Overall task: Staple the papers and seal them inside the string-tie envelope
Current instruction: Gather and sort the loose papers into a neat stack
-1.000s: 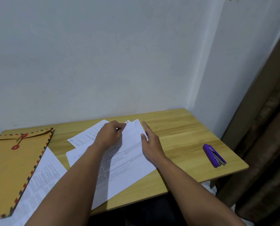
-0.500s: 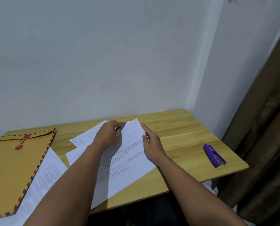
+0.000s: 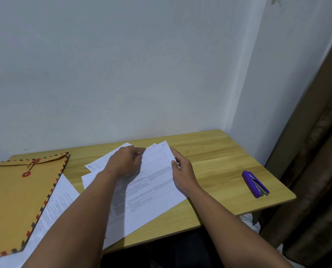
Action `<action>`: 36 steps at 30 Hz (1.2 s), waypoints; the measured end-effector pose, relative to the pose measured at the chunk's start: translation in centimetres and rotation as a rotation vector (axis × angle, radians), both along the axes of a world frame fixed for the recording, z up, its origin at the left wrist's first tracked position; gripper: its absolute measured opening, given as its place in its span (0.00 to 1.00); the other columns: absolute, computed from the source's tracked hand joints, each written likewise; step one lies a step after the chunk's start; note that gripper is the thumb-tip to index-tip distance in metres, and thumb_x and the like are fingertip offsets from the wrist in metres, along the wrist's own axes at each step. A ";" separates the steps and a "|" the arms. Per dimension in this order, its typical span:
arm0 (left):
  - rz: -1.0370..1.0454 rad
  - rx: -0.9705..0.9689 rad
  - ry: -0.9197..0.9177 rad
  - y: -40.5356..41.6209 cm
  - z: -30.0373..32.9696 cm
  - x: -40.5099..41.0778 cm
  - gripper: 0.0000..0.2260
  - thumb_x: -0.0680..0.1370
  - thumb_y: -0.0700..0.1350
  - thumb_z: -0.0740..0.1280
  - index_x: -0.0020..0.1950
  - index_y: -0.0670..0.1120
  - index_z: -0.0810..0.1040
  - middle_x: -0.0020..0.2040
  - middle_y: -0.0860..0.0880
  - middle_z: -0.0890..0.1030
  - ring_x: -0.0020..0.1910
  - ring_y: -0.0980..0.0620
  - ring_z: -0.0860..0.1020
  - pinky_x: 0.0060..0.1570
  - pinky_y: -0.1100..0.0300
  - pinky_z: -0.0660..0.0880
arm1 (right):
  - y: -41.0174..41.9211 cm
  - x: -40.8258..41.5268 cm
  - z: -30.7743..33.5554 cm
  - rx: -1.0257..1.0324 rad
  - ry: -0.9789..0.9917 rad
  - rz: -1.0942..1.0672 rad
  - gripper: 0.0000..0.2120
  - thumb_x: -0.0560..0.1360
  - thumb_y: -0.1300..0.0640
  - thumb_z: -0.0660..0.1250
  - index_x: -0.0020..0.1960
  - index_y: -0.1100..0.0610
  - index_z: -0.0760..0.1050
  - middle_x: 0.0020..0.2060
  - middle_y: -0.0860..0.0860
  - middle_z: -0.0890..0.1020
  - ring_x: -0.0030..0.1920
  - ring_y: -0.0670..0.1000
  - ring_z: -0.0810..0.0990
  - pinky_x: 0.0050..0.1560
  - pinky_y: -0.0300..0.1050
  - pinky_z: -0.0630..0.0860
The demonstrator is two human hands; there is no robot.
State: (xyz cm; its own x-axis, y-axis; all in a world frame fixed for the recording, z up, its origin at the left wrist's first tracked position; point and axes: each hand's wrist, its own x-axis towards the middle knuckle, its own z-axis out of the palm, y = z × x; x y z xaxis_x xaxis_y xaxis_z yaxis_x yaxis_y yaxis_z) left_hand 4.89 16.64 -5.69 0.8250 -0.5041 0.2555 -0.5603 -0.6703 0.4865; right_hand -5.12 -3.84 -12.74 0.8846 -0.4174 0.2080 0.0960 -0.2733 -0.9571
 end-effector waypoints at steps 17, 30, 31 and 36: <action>0.016 -0.028 0.021 0.6 -0.3 0.5 0.12 0.81 0.49 0.62 0.57 0.60 0.83 0.48 0.59 0.84 0.50 0.54 0.80 0.51 0.50 0.79 | -0.1 0.3 -0.4 0.035 -0.031 -0.009 0.25 0.86 0.65 0.57 0.78 0.44 0.72 0.72 0.39 0.78 0.71 0.39 0.76 0.76 0.50 0.73; 0.019 -0.070 -0.096 0.3 0.1 0.5 0.13 0.79 0.46 0.64 0.59 0.59 0.84 0.51 0.59 0.84 0.51 0.54 0.81 0.49 0.54 0.78 | 0.4 0.2 0.5 -0.095 -0.047 -0.015 0.25 0.87 0.64 0.55 0.81 0.49 0.68 0.74 0.36 0.71 0.70 0.27 0.67 0.76 0.36 0.66; 0.022 -0.073 -0.094 0.4 0.0 0.5 0.13 0.79 0.46 0.64 0.58 0.59 0.84 0.52 0.59 0.84 0.51 0.54 0.81 0.49 0.54 0.79 | 0.4 0.2 0.6 -0.089 -0.051 -0.007 0.25 0.87 0.64 0.55 0.81 0.49 0.68 0.74 0.36 0.71 0.71 0.27 0.67 0.76 0.35 0.66; 0.015 -0.122 -0.067 0.0 0.2 0.3 0.13 0.78 0.45 0.65 0.57 0.59 0.84 0.50 0.59 0.84 0.49 0.55 0.81 0.49 0.54 0.79 | 0.9 0.3 0.9 -0.064 -0.081 0.016 0.24 0.87 0.64 0.55 0.81 0.51 0.69 0.76 0.39 0.73 0.75 0.35 0.69 0.75 0.34 0.67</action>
